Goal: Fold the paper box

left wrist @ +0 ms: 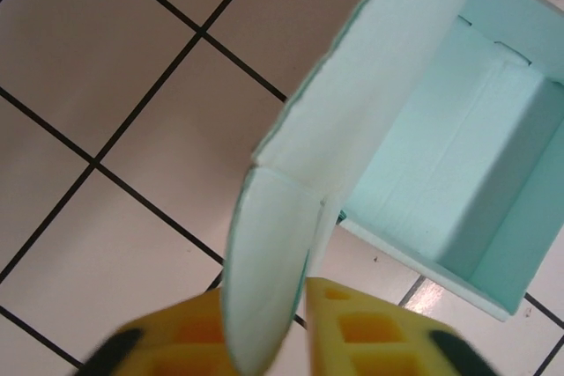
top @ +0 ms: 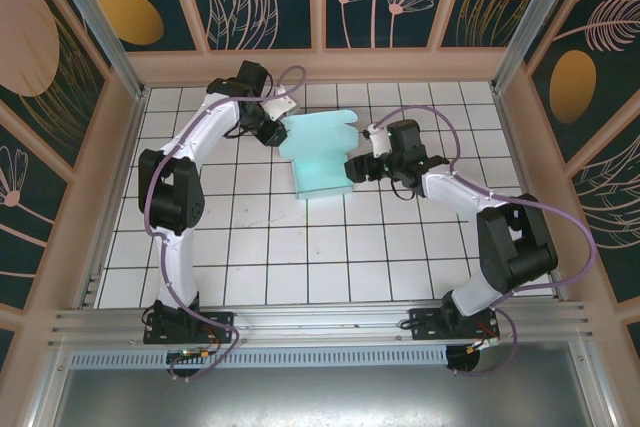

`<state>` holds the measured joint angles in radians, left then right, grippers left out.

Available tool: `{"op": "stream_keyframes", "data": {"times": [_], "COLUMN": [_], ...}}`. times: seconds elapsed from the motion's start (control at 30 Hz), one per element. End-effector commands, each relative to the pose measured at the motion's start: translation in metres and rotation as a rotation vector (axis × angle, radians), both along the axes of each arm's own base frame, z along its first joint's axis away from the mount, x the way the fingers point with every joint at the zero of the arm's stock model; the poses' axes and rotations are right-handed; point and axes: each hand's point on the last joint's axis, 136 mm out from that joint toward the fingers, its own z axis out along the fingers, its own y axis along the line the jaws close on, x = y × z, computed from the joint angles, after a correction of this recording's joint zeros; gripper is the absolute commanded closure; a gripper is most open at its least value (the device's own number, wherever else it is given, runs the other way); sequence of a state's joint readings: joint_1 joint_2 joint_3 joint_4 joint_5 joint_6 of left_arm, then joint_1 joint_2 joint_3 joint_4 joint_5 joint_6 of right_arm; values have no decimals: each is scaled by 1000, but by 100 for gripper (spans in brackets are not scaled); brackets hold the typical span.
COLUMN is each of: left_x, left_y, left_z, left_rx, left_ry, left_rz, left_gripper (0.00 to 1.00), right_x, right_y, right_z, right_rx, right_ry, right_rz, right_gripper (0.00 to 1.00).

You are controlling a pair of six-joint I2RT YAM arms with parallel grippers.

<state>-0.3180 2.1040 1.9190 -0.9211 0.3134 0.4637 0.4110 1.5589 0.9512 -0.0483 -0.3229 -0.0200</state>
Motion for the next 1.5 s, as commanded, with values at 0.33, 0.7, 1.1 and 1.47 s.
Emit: {"op": "stream_keyframes", "data": {"times": [0.33, 0.7, 1.1, 1.47], "left_x": [-1, -9, -40, -54], "left_y": [-17, -20, -22, -24], "left_z": [4, 10, 7, 14], "left_rx": [-91, -109, -135, -173], "left_ry": [34, 19, 81, 79], "left_rz": [-60, -124, -221, -276], "left_gripper": [85, 100, 100, 100], "right_x": [6, 5, 16, 15], "right_y": [-1, -4, -32, -14], "right_z": [-2, 12, 61, 63], "right_rx": [10, 11, -55, -127], "right_ry": [-2, -45, -204, -167], "right_rz": [-14, -23, 9, 333], "right_gripper": [22, 22, 34, 37]}}
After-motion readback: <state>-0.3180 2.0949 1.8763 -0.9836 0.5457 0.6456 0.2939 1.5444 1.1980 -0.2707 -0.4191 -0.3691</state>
